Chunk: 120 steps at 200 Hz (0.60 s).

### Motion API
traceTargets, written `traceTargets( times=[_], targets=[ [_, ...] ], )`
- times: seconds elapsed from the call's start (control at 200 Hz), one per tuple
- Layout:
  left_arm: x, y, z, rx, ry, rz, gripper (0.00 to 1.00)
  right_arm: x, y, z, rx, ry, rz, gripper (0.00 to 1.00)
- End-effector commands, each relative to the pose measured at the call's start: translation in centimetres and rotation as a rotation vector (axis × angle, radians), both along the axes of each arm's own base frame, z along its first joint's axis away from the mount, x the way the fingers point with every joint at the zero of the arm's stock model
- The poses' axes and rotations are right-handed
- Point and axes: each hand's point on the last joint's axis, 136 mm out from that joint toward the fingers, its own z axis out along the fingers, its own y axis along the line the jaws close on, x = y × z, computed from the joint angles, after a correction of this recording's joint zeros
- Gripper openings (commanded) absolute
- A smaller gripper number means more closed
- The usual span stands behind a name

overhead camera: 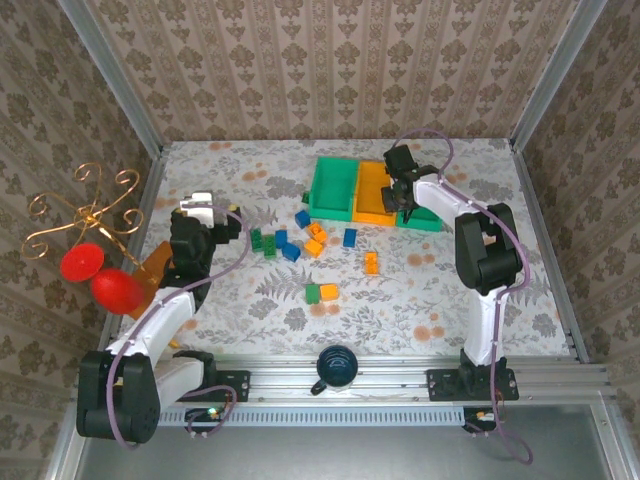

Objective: Sort the legos into containers by color
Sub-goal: Rotate the container at the top-center of the table.

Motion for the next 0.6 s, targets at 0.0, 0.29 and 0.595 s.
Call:
traceTargets(
  times=[0.0,0.29,0.595],
  targets=[
    [-0.2,-0.3,0.7,-0.037,-0.012,-0.004,1.00,0.8,1.1,-0.2,0.029,0.011,0.060,0.39],
    [0.0,-0.5,1.0,-0.060,-0.002,-0.007,1.00,2.6,-1.2,0.5,-0.008,-0.005,-0.047,0.33],
    [-0.1,-0.6,1.2,-0.085,-0.002,-0.005,1.00,2.3,-3.9,0.6,0.012,0.011,-0.076,0.33]
  ],
)
